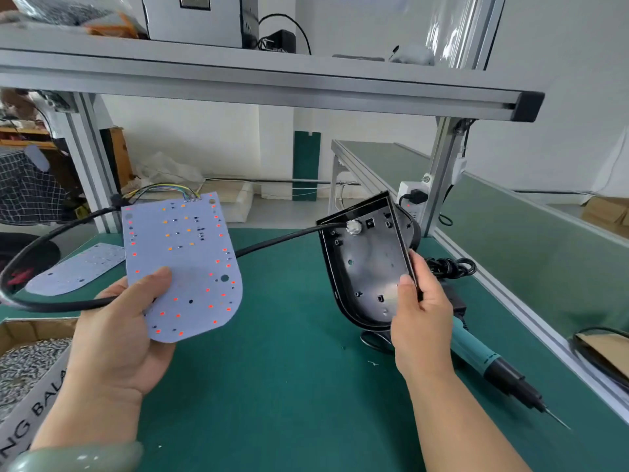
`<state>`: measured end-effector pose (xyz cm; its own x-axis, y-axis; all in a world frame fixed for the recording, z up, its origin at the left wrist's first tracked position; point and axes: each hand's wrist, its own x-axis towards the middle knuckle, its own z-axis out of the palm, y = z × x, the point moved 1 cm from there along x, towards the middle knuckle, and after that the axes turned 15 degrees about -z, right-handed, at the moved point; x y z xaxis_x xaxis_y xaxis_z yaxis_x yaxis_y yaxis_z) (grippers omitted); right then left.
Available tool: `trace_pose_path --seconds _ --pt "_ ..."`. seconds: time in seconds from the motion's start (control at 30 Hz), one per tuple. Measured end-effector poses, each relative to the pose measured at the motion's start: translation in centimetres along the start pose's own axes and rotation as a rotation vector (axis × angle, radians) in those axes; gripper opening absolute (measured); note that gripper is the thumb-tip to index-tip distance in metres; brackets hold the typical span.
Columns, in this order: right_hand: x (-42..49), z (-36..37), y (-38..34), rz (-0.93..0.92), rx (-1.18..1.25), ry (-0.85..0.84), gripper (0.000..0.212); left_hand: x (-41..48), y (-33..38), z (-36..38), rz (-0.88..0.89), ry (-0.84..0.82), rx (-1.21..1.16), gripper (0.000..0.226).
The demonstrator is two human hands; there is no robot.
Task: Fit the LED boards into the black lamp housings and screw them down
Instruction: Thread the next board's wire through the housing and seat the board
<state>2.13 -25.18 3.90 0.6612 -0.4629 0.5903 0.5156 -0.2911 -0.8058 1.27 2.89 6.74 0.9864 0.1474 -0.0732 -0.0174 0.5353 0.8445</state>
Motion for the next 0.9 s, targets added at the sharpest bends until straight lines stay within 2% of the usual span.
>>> trace_pose_path --seconds 0.1,0.23,0.37,0.53,0.73,0.8,0.9 --pt "0.0 0.0 0.2 0.017 0.019 -0.006 0.041 0.3 -0.1 -0.4 0.009 0.017 0.039 0.046" --pt "0.0 -0.1 0.3 0.103 0.094 0.027 0.040 1.0 0.3 -1.4 0.026 0.103 0.054 0.020" --pt "-0.2 0.3 0.1 0.012 0.083 -0.029 0.039 0.7 0.0 -1.3 0.035 0.065 0.118 0.031" --pt "-0.1 0.2 -0.2 0.000 0.092 -0.004 0.038 0.0 -0.1 -0.7 0.056 0.075 0.222 0.041" --pt "-0.7 0.7 -1.1 -0.167 -0.125 -0.264 0.036 -0.9 -0.2 0.2 0.011 -0.109 0.206 0.026" --pt "-1.4 1.4 -1.6 -0.163 -0.075 -0.334 0.037 -1.1 -0.7 0.7 -0.013 -0.118 0.222 0.024" --pt "-2.3 2.6 -1.8 0.047 0.276 -0.332 0.035 -1.1 -1.9 1.6 -0.072 -0.157 0.180 0.021"
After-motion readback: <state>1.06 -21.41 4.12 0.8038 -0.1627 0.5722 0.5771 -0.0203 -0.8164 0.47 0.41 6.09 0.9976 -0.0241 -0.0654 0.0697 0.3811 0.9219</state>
